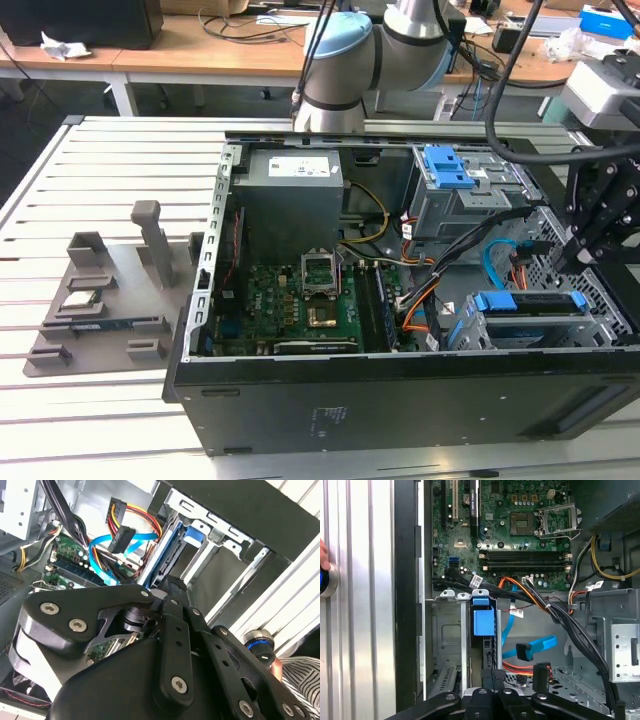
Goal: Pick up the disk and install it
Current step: 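Insert the first disk wire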
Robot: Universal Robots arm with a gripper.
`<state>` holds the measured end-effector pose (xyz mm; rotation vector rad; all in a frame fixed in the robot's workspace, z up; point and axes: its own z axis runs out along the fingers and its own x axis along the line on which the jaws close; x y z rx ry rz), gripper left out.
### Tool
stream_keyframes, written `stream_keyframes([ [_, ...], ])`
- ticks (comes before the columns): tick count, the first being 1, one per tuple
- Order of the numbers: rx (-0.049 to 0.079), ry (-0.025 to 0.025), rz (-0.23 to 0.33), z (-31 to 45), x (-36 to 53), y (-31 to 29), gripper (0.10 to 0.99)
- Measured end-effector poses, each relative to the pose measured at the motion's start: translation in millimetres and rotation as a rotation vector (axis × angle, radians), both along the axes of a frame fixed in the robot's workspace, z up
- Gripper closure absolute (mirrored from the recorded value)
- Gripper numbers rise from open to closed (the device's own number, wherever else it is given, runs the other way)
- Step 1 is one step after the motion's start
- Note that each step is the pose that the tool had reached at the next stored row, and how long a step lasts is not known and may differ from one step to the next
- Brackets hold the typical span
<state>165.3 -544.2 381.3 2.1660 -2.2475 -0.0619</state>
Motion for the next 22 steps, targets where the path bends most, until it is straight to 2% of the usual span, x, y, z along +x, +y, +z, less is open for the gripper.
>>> stream_keyframes([
  [2,0.000,0.0000,0.000,0.0,5.2,3.0,0.980],
  [4,0.000,0.0000,0.000,0.0,10.0,9.9,0.980],
  [7,-0.001,0.0000,0.000,-0.2,12.1,14.7,0.980],
  [10,-0.002,0.0000,0.000,-1.7,12.3,20.6,0.980],
  [18,-0.008,0.0000,0.000,-11.2,11.4,44.8,0.980],
  [20,-0.008,0.0000,0.000,-13.6,10.4,48.5,0.980],
  [22,-0.009,0.0000,0.000,-14.9,9.6,49.3,0.980],
])
